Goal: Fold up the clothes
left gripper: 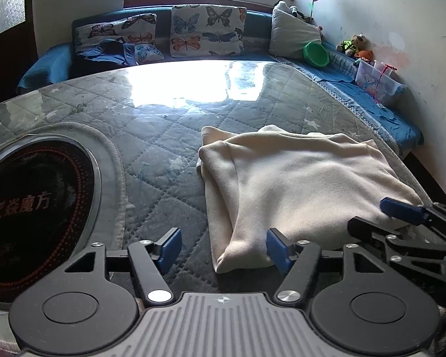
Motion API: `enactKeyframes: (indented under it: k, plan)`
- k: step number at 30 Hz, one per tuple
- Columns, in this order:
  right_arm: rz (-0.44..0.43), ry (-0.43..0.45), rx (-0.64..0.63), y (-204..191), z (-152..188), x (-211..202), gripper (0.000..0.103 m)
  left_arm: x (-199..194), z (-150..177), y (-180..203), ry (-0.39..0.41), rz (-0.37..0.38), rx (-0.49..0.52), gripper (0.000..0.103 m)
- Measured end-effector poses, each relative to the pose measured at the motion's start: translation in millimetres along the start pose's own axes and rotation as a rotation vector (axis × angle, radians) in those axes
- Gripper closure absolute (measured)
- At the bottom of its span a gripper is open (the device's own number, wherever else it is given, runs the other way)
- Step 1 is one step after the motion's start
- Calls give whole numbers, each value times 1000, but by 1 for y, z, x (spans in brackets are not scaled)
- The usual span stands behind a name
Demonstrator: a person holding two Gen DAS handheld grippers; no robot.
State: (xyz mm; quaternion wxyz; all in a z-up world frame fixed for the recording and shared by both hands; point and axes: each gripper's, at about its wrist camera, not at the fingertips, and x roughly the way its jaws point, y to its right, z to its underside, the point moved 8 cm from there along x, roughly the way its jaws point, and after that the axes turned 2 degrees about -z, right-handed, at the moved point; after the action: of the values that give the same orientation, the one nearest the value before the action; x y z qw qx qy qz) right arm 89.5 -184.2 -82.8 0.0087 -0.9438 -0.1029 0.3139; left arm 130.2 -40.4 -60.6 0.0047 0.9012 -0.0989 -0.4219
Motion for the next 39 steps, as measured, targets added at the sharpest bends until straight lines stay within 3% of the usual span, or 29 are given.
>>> enactKeyframes:
  k: [21, 39]
  plan:
    - [62, 33, 53, 3, 14, -36, 0, -24, 27, 18, 26, -11, 79, 4]
    - [103, 5, 144, 11, 29, -49, 0, -31, 57, 17, -1, -69, 98, 0]
